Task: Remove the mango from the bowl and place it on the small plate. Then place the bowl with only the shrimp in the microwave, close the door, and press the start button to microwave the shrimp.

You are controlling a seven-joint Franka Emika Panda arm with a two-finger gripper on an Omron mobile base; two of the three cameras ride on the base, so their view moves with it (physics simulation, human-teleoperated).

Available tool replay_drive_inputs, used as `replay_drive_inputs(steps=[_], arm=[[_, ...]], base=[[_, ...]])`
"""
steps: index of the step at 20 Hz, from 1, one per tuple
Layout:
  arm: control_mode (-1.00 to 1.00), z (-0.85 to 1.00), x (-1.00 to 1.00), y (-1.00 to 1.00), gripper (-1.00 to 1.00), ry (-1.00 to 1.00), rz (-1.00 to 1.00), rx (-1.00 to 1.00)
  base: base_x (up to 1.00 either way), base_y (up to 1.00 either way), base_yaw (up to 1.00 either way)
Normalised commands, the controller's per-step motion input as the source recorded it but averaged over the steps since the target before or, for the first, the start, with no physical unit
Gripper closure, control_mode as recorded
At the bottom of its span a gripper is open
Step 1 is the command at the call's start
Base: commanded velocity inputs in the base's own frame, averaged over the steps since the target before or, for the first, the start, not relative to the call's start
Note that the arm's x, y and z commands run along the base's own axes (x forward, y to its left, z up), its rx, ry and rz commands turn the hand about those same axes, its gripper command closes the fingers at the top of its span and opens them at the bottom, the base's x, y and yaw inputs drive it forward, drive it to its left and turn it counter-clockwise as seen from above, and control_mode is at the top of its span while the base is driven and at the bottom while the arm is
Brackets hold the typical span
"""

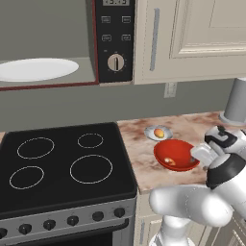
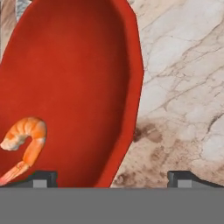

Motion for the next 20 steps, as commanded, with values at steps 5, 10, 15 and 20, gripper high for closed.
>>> replay_drive_inputs(steps=[5,10,15,20], arm=[[-1.00,-0.10,0.23,0.14,-1.00,0.04,-0.06,0.01],[-1.00,-0.08,0.26,0.00,-1.00,0.02,-0.10,0.03],[-1.00,-0.03,0.09,0.00,1.00,0.00,-0.11,0.05],[-1.00,-0.01,0.00,0.00,1.00,0.00,-0.11,0.04]], base=[[0.00,0.00,0.00],[0.00,0.00,0.00],[0.00,0.00,0.00],[0.00,0.00,0.00]])
